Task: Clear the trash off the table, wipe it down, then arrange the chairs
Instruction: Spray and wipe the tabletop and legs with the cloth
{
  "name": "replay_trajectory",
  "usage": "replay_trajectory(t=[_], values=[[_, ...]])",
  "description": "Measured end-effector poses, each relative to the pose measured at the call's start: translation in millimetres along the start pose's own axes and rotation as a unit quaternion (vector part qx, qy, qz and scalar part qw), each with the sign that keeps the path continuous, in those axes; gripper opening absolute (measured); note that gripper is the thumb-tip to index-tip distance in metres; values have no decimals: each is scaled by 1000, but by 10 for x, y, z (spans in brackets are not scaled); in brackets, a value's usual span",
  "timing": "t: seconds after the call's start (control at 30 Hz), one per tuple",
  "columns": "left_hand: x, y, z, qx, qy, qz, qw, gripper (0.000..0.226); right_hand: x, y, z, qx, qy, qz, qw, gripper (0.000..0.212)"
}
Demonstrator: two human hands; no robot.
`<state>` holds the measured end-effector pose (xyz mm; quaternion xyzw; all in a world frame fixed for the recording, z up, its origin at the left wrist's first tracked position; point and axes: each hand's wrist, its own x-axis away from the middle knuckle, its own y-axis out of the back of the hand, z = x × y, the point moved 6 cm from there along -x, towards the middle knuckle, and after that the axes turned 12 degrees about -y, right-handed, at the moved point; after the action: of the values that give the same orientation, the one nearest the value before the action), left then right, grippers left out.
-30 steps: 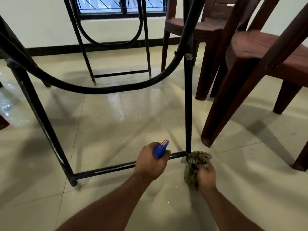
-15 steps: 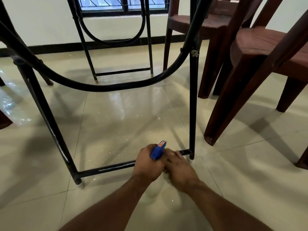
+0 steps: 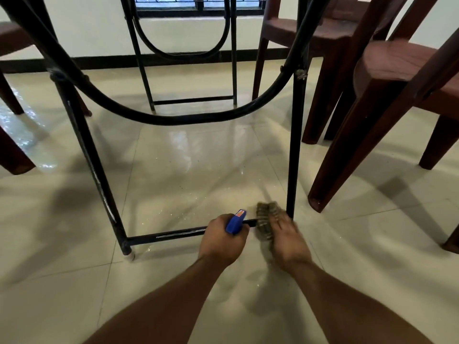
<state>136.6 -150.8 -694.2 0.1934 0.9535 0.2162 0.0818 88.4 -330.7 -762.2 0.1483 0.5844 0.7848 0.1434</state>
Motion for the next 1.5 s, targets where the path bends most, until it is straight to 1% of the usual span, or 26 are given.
replay_trajectory(t=[0.07,0.13,0.23,0.27,0.3,0.33,0.37,0.4,0.43,0.47,0.57,0.67,0.73,0.8,0.87,0.97,1.0,1.03,1.07,1.13,1.2,1.23,1.3,1.37,1.43,1.5], values=[[107,41,55,-2,12,-4,1000,8,6,-2,-18,80,-87,10,993,73],[200,85,144,0,26,-12,1000,7,-26,-49,302,23,-128,18,991,76],[284,177,237,-4,41,-15,999,6,25,-183,784,-112,2,35,993,85],[297,224,260,-6,44,-20,999,7,98,-218,755,-158,20,17,987,85],[299,269,277,-10,44,-23,999,9,172,-186,618,-224,-12,-30,974,79],[292,300,284,-21,41,-23,999,9,239,-148,344,-290,-103,-81,948,70],[268,309,282,-38,36,-21,998,9,279,-124,45,-357,-216,-124,900,63],[240,312,273,-56,31,-16,998,12,295,-116,-194,-422,-317,-146,837,57],[220,305,263,-67,31,-11,997,14,274,-95,-341,-464,-378,-157,786,51],[194,283,251,-70,34,-9,997,15,203,-34,-398,-472,-396,-174,768,48],[120,179,200,-64,39,-2,997,14,-18,90,-371,-460,-398,-205,766,44],[89,68,213,-49,52,-5,997,14,-68,55,-399,-392,-456,-121,790,39],[43,-28,196,-37,51,1,998,16,-146,109,-482,-363,-461,-75,806,36],[38,-106,216,-29,48,4,998,17,-238,146,-492,-369,-471,-70,798,39],[90,-160,235,-22,50,7,998,14,-216,66,-476,-422,-502,-75,751,43],[186,-137,305,-21,65,-6,998,15,-108,-166,-452,-548,-543,-65,633,33],[204,-117,329,-20,69,-11,997,16,-95,-191,-449,-574,-548,-69,604,30],[227,-81,353,-18,72,-14,997,17,-92,-182,-426,-578,-549,-83,598,30],[243,-44,371,-18,72,-15,997,17,-95,-119,-370,-567,-546,-111,607,32],[279,45,411,-19,75,-13,997,15,-110,97,-120,-541,-490,-204,653,35],[325,165,461,-28,84,-18,996,16,-104,279,282,-507,-375,-261,731,44],[348,222,485,-31,90,-24,995,15,-95,295,455,-438,-340,-259,791,54],[407,354,514,-29,102,-38,994,15,-83,112,750,-263,-307,-168,899,74],[485,504,554,-22,114,-56,992,20,-71,-181,1019,-146,-233,-49,960,76],[563,618,618,-19,125,-72,989,27,9,-393,1244,-64,-143,22,987,74],[628,748,705,-20,139,-86,986,26,140,-506,1419,-25,-42,27,998,82]])
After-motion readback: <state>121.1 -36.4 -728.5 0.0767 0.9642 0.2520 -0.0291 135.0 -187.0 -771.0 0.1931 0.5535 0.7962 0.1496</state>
